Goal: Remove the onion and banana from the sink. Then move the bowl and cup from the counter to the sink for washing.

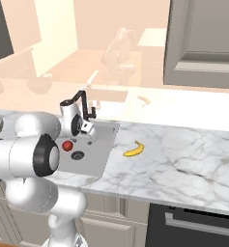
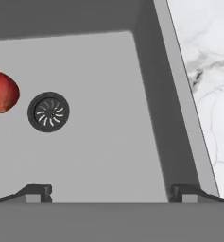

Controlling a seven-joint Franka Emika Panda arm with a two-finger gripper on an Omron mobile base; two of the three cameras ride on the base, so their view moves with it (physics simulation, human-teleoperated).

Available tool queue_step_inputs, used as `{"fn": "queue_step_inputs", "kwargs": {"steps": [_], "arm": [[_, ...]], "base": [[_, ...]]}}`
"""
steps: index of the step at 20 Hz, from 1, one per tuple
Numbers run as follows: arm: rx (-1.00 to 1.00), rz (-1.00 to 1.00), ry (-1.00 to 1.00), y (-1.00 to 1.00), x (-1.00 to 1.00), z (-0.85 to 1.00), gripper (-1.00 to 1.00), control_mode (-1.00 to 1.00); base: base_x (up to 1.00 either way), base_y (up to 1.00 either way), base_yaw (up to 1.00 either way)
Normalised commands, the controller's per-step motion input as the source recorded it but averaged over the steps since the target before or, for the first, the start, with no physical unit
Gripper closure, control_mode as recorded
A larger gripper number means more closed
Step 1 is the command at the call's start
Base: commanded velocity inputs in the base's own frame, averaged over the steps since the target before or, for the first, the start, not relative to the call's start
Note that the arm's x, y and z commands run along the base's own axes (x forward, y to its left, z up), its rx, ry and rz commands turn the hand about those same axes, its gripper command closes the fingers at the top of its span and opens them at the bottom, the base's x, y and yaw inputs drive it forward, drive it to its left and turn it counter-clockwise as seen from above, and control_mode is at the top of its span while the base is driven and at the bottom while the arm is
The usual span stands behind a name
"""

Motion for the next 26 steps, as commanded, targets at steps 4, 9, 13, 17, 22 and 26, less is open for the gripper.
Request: {"fn": "queue_step_inputs", "kwargs": {"steps": [4, 9, 13, 17, 22, 26], "arm": [[0.00, 0.14, -0.05, 0.23, -0.03, 0.00, -1.00, -1.00], [0.00, 0.14, -0.01, 0.22, 0.01, 0.00, -1.00, -1.00], [0.00, 0.13, 0.01, 0.21, 0.05, 0.00, -1.00, -1.00], [0.00, 0.14, 0.01, 0.23, 0.03, 0.00, -1.00, -1.00], [0.00, 0.12, 0.00, 0.23, 0.01, 0.00, -1.00, -1.00], [0.00, 0.09, 0.00, 0.20, 0.08, 0.00, -1.00, -1.00]], "base": [[0.00, 0.00, 0.00], [0.00, 0.00, 0.00], [0.00, 0.00, 0.00], [0.00, 0.00, 0.00], [0.00, 0.00, 0.00], [0.00, 0.00, 0.00]]}}
